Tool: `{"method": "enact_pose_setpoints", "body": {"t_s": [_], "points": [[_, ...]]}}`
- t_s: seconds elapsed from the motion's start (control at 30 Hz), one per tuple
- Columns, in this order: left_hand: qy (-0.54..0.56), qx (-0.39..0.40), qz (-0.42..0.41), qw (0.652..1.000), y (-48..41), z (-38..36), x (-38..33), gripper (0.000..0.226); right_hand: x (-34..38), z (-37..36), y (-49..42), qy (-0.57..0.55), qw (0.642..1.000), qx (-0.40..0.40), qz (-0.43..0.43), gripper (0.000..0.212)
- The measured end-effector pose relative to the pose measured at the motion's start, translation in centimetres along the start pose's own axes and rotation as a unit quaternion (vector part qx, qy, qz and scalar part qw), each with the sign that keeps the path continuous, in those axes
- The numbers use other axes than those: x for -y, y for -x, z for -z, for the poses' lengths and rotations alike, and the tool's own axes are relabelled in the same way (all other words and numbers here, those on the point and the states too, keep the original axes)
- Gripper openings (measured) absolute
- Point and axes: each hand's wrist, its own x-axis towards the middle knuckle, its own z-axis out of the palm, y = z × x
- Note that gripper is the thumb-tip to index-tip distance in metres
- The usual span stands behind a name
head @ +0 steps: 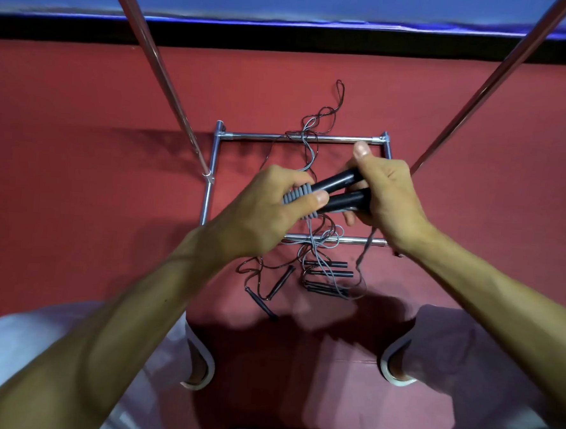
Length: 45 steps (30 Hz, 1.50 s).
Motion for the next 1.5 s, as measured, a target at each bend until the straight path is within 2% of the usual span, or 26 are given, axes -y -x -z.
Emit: {"method": "enact_pose_setpoints", "body": {"t_s": [0.13, 0.2, 0.27, 0.4, 0.5, 0.73, 0.83, 0.9, 0.97, 1.03, 1.07, 1.1, 1.13, 1.2, 1.23, 1.3, 1.33, 1.37, 1.4, 1.43, 1.47, 1.5], "points": [[0.015, 0.045, 0.014, 0.999, 0.1, -0.4, -0.3, 0.036, -0.9, -1.1, 0.3, 0.002, 0.992, -0.127, 0.003, 0.062], [-0.065, 0.045, 0.012, 0.997, 0.1, -0.4, -0.3, 0.044, -1.6, -1.9, 0.8, 0.020, 0.984, -0.173, -0.021, 0.067], [-0.171, 0.042, 0.005, 0.984, 0.1, -0.1, -0.2, 0.051, -2.4, -2.6, 0.9, 0.048, 0.978, -0.201, -0.037, 0.058], [-0.246, 0.044, -0.001, 0.968, 0.3, 0.2, -0.5, 0.060, -3.0, -2.8, 0.5, 0.098, 0.971, -0.211, -0.046, 0.049], [-0.275, 0.028, -0.026, 0.961, 0.4, 0.3, -0.9, 0.063, -3.0, -2.5, 0.2, 0.099, 0.974, -0.197, -0.048, 0.050], [-0.214, -0.015, -0.033, 0.976, 0.4, 0.5, -1.0, 0.053, -1.2, -1.8, -0.5, 0.053, 0.990, -0.117, -0.065, 0.053], [-0.155, -0.025, -0.009, 0.988, 0.5, 0.5, -1.2, 0.050, 0.1, -1.0, -0.6, 0.013, 0.994, -0.051, -0.092, 0.060], [-0.078, -0.032, 0.018, 0.996, 0.4, 0.7, -1.3, 0.050, 0.7, -0.1, -0.6, -0.016, 0.993, -0.007, -0.116, 0.068], [0.020, -0.054, 0.048, 0.997, 0.1, 1.4, -1.6, 0.051, 1.3, 0.7, -0.4, -0.046, 0.988, 0.068, -0.128, 0.067], [0.086, -0.074, 0.074, 0.991, -0.2, 1.8, -2.2, 0.050, 1.4, 1.5, -0.1, -0.035, 0.988, 0.127, -0.081, 0.052], [0.107, -0.082, 0.092, 0.987, -0.2, 1.8, -2.6, 0.048, 1.3, 1.9, 0.0, 0.006, 0.991, 0.135, -0.023, 0.035], [0.125, -0.086, 0.114, 0.982, -0.2, 1.8, -2.8, 0.044, 1.2, 2.3, 0.1, 0.078, 0.987, 0.133, 0.053, 0.017], [0.142, -0.088, 0.136, 0.976, -0.1, 1.8, -3.0, 0.041, 1.0, 2.7, 0.1, 0.171, 0.969, 0.116, 0.132, 0.008], [0.171, -0.086, 0.166, 0.967, 0.1, 2.0, -2.9, 0.043, 0.1, 3.2, -0.1, 0.325, 0.905, 0.057, 0.269, 0.013], [0.183, -0.084, 0.175, 0.964, 0.2, 2.3, -2.8, 0.046, -0.1, 3.3, -0.2, 0.355, 0.880, 0.027, 0.315, 0.010], [0.204, -0.079, 0.186, 0.958, 0.3, 2.6, -2.7, 0.049, -0.3, 3.5, -0.5, 0.369, 0.853, 0.003, 0.369, 0.009], [0.210, -0.078, 0.187, 0.956, 0.3, 2.8, -2.7, 0.050, -0.2, 3.6, -0.6, 0.371, 0.852, 0.009, 0.369, 0.011], [0.215, -0.079, 0.187, 0.955, 0.2, 2.9, -2.7, 0.050, 0.0, 3.6, -0.5, 0.354, 0.874, 0.026, 0.331, 0.013], [0.217, -0.081, 0.184, 0.955, 0.2, 3.0, -2.7, 0.050, 0.5, 3.4, -0.4, 0.301, 0.920, 0.054, 0.245, 0.017], [0.214, -0.083, 0.179, 0.957, 0.1, 3.0, -2.8, 0.049, 1.1, 3.2, -0.4, 0.201, 0.968, 0.097, 0.112, 0.021], [0.205, -0.087, 0.175, 0.959, 0.1, 3.0, -2.8, 0.046, 1.6, 3.2, -0.5, 0.078, 0.985, 0.147, -0.042, 0.025], [0.193, -0.092, 0.171, 0.962, 0.1, 2.9, -2.8, 0.042, 2.0, 3.3, -0.5, -0.021, 0.967, 0.184, -0.174, 0.026]]}}
